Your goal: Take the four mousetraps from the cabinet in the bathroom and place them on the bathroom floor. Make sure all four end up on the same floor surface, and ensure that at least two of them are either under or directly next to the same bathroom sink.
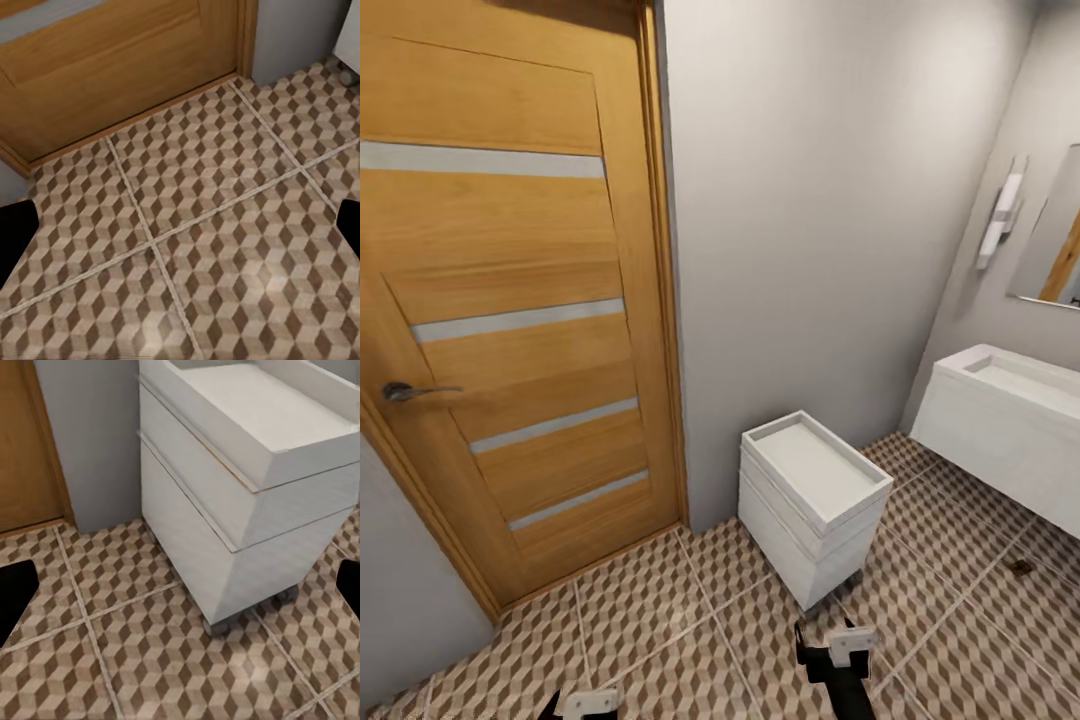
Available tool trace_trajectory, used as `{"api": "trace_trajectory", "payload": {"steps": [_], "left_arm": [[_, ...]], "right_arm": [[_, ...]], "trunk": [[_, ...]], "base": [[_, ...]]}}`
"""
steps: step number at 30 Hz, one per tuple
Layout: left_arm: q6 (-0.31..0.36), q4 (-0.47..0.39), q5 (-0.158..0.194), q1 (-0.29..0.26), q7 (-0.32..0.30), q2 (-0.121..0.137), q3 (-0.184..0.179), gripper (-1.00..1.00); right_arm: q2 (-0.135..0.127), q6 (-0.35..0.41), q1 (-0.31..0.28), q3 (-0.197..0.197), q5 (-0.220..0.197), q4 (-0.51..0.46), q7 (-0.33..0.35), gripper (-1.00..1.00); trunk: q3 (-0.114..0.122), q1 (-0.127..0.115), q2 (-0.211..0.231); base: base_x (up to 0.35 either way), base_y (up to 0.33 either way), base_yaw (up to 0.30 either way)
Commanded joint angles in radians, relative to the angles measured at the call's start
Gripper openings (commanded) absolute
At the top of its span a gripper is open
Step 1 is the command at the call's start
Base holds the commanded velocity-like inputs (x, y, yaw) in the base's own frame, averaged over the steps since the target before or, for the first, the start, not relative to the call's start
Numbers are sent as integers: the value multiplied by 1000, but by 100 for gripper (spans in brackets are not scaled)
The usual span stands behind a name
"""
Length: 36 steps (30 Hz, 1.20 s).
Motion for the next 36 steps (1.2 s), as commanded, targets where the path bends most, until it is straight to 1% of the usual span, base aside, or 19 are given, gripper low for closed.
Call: {"api": "trace_trajectory", "payload": {"steps": [1, 14, 36], "left_arm": [[-6, 4, 10, -2, 0, -1, -9, 100], [-6, 4, 10, -2, 0, -1, -9, 100], [-6, 4, 10, -1, -1, -1, -9, 100]], "right_arm": [[1, -1, -1, 5, 7, 1, -10, 100], [7, 1, -1, 5, 7, 1, -10, 100], [8, 3, -1, 5, 7, 1, -9, 100]], "trunk": [[-2, 1, -2], [-2, 1, -2], [-2, 1, -2]], "base": [[0, 0, 286], [0, 0, 287], [0, 0, 287]]}}
